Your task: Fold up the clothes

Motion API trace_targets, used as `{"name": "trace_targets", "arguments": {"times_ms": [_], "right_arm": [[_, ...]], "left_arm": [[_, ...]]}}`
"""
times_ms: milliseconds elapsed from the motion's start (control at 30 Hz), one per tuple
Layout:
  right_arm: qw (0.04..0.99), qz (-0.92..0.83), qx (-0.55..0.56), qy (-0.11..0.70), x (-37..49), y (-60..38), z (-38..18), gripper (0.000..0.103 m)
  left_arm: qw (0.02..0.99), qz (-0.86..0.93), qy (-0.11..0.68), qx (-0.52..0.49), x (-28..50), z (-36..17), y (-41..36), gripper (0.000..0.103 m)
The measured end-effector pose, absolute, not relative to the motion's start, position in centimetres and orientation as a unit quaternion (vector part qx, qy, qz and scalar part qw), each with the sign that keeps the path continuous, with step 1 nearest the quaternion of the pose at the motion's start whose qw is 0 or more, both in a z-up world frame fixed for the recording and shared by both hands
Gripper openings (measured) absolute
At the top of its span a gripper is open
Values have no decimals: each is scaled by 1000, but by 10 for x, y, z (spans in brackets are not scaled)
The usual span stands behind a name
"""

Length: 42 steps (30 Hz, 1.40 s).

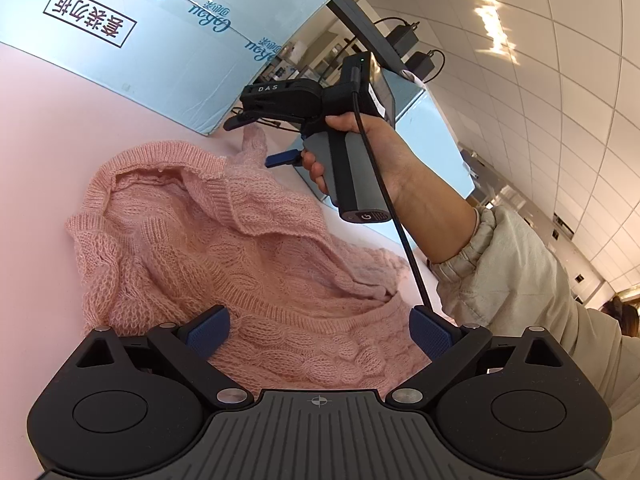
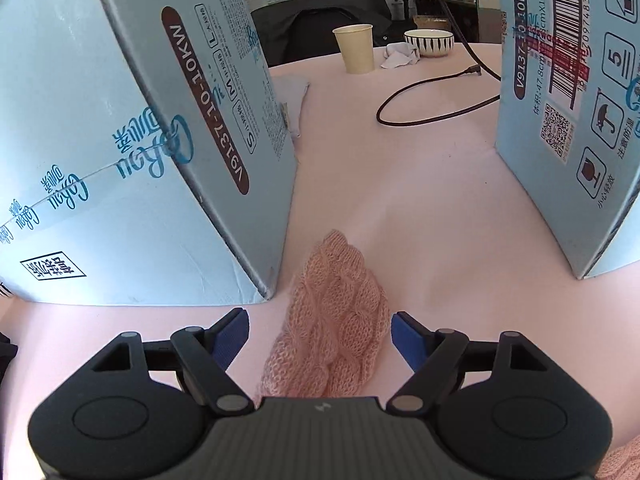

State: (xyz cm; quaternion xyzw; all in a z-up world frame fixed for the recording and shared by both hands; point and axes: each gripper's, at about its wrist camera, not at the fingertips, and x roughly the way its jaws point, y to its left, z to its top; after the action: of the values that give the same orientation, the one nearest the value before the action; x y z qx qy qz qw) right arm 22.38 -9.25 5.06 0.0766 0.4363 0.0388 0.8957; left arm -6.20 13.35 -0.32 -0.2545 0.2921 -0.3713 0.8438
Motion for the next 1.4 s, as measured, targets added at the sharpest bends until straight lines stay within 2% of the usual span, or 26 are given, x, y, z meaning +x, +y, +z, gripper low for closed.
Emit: {"name": "trace_targets", "arguments": {"times_ms": [100,133,167,233,300,367,667,933,1100,1400], "right_arm": [[891,18,35,452,231,-77,37,78],[897,12,22,441,230,-74,35,73],[902,11,13,431,229,-72,35,62],[908,10,13,418,226,-76,34,51],[911,21,39,409,221,-87,36,26],[915,43,77,394,217,-102,41,19],[919,215,202,263,198,-155,57,17],[920,149,213,294,209,-179,18,21],[923,206,220,239,205,-178,28,19],[919,153,237,276,220,-162,17,19]], "left_arm": [[843,-372,292,-256,-62,-3,134,98],[843,-373,292,-256,-62,-3,134,98],[843,-373,292,-256,-62,-4,134,98],[842,-373,292,-257,-62,-4,134,98],[843,-372,292,-256,-62,-4,134,98],[843,-372,292,-256,-62,-4,134,98],[843,-373,291,-257,-63,-4,134,98],[843,-372,291,-258,-62,-5,134,98],[842,-373,291,-259,-63,-5,135,98],[842,-373,290,-261,-63,-5,135,98]]}}
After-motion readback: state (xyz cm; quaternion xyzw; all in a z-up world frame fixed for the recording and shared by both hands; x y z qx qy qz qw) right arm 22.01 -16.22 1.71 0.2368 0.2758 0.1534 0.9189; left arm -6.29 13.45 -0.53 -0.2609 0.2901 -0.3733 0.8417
